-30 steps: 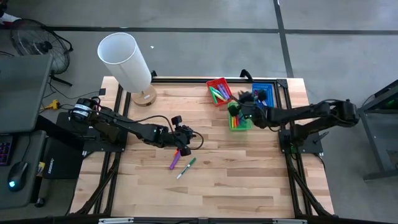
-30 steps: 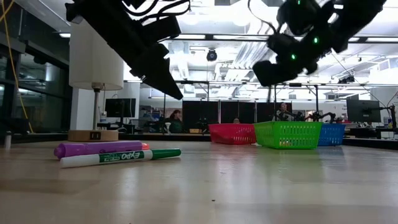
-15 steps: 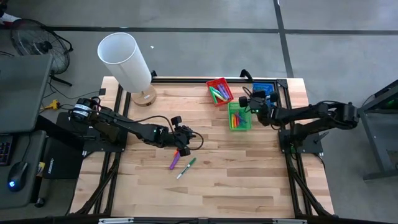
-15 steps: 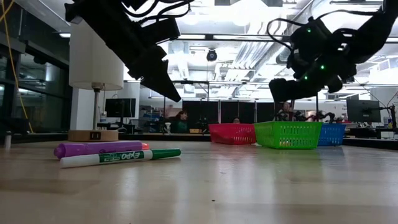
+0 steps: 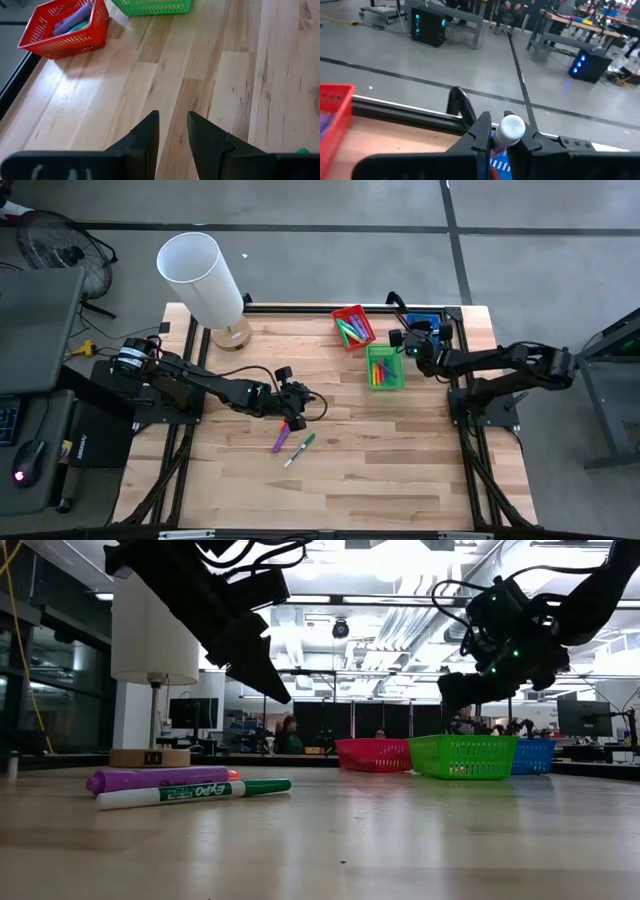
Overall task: Pick & Place Markers
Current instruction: Put the dark purple marker in the blue bin, then put the green marker in the blue bin
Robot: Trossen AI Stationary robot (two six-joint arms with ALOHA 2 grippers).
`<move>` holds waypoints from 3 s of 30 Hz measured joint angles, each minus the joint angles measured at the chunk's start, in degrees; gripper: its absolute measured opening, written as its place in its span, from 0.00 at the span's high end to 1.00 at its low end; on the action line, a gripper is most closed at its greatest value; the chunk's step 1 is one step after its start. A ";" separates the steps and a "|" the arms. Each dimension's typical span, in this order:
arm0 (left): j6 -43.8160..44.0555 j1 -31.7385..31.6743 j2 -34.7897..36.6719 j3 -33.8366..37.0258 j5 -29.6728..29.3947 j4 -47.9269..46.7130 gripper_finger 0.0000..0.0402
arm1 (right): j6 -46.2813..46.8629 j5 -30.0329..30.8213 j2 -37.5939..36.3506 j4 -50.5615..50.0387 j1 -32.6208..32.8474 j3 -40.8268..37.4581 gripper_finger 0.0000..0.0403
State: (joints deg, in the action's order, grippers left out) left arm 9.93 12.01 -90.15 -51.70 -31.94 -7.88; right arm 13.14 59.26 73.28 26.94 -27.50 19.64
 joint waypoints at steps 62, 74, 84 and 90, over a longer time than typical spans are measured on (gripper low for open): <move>23.58 0.02 -0.07 -3.92 19.63 -16.65 0.76 | -11.68 -35.73 -8.07 8.67 12.49 0.02 0.76; 33.38 1.82 -1.45 -12.90 25.96 -26.26 0.76 | -10.23 -35.70 -8.07 5.39 15.69 0.03 0.76; 41.87 4.36 -6.70 -14.13 29.04 -28.93 0.76 | -4.62 -36.15 -8.07 0.99 15.99 0.04 0.76; 41.47 5.68 -14.51 -24.65 28.63 -37.71 0.76 | -4.53 -36.28 -8.07 0.34 18.21 0.04 0.76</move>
State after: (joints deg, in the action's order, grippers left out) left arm 51.40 17.69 -104.66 -76.35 -3.32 -45.59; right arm 8.61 22.98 65.21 27.27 -9.29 19.68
